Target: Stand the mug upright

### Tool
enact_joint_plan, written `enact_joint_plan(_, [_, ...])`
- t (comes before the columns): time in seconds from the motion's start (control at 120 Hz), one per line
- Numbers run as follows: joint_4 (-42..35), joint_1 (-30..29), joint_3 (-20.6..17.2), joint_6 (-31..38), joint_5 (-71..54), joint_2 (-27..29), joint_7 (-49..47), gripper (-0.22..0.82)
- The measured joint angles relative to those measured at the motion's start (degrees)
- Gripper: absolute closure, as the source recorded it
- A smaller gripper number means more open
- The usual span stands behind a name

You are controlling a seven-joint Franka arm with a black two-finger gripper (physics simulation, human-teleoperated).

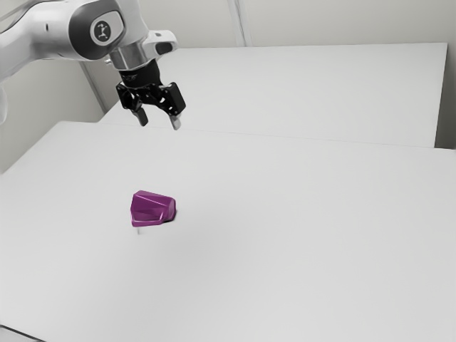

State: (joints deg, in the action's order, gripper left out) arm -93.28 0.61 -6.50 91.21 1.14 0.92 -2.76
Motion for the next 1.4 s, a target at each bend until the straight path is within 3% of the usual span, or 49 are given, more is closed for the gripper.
enact_joint_plan(0.267, [-1.58, -1.01, 0.01, -0.49, 0.00, 1.64, 0.04, 0.00])
enact_joint_plan(0.508, [-2.43, -7.99, 0.04, -0.76, 0.02, 1.97, 0.45, 0.00])
enact_joint_plan(1.108, [-2.44, -19.35, 0.44, -0.19, 3.74, -3.99, 7.11, 0.00])
enact_joint_plan(1.4, [-8.59, -22.07, 0.47, 4.08, 7.17, -5.70, 11.28, 0.00])
